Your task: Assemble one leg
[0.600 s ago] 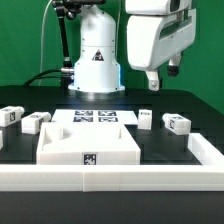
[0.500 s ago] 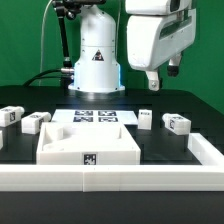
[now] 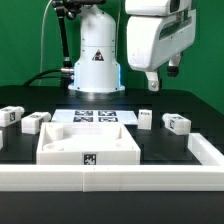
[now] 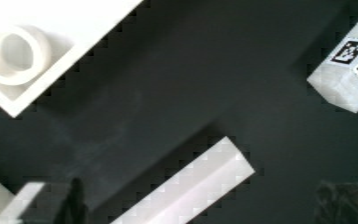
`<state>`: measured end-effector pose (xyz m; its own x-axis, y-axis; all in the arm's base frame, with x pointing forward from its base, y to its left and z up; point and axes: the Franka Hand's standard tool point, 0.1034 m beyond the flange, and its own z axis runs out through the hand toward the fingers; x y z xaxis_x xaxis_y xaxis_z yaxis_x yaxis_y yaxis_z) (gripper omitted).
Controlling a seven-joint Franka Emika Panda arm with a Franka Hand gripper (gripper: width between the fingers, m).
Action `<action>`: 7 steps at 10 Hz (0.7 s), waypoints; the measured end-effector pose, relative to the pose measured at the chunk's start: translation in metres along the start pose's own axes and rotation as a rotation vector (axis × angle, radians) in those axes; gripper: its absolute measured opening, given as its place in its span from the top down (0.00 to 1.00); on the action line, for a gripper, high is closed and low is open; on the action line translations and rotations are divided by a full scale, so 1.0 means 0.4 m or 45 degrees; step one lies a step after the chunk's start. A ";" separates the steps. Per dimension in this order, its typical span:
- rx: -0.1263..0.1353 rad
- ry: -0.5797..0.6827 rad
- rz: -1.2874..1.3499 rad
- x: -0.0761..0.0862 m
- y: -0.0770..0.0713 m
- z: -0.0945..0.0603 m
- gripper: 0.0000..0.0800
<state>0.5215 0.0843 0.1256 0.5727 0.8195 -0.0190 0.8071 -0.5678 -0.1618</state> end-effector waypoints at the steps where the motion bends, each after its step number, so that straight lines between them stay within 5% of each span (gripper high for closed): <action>1: 0.002 -0.008 -0.081 -0.018 -0.006 0.012 0.19; 4: 0.002 -0.018 -0.311 -0.094 -0.032 0.055 0.19; 5: -0.023 -0.004 -0.389 -0.123 -0.023 0.074 0.19; 7: -0.139 0.046 -0.511 -0.180 0.011 0.104 0.19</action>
Offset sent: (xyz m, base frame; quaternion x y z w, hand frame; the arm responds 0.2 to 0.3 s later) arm -0.0446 -0.0217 -0.0145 -0.0044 0.0030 -0.1695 0.9855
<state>0.4779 0.0261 0.0853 0.2126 0.9754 0.0592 0.9767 -0.2102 -0.0439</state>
